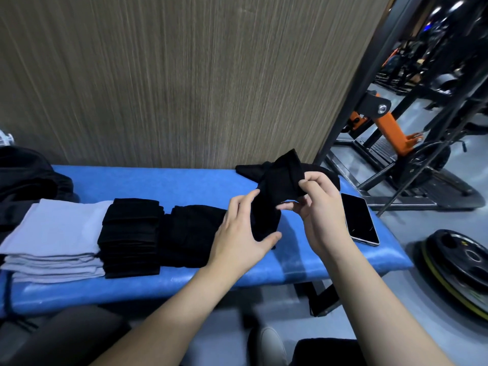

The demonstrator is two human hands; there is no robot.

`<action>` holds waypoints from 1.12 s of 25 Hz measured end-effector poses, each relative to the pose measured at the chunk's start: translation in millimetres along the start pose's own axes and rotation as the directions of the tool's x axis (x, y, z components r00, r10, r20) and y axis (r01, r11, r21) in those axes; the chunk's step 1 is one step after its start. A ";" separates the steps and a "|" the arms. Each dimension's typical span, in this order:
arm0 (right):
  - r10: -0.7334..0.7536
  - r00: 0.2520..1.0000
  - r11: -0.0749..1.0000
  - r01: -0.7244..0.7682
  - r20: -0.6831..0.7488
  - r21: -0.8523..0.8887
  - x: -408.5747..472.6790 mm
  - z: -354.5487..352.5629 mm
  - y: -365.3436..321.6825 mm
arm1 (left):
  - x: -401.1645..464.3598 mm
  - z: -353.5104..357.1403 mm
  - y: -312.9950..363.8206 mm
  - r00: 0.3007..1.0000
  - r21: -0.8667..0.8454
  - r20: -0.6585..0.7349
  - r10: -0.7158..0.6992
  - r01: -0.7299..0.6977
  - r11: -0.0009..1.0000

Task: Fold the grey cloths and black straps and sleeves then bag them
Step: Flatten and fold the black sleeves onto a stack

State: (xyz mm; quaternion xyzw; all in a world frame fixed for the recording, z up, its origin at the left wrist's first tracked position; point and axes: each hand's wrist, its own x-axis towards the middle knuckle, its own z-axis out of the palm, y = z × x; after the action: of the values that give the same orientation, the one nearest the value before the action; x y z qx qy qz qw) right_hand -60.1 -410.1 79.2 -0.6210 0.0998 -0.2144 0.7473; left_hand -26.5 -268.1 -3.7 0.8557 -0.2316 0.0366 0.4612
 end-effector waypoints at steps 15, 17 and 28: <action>-0.027 1.000 0.902 0.024 0.000 0.431 -6.0 -9.5 -26.6 | 1.3 17.1 -3.7 0.989 -0.041 -0.136 -0.064 0.059 0.997; -0.027 1.000 0.873 0.023 0.001 0.488 -6.2 -14.0 -30.9 | 1.0 18.9 2.6 0.990 -0.185 -0.097 -0.104 0.085 0.979; 0.020 0.993 0.941 0.022 -0.120 0.337 2.7 -49.9 -23.4 | 7.8 -2.0 8.1 0.936 -0.123 -0.351 -0.022 -0.023 0.992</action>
State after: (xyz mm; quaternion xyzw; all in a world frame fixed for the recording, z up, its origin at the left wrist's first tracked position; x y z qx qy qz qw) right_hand -83.1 -458.7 91.8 -0.4695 0.1064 -0.2660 0.8352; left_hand -22.8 -273.1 5.9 0.8046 -0.1477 0.1743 0.5481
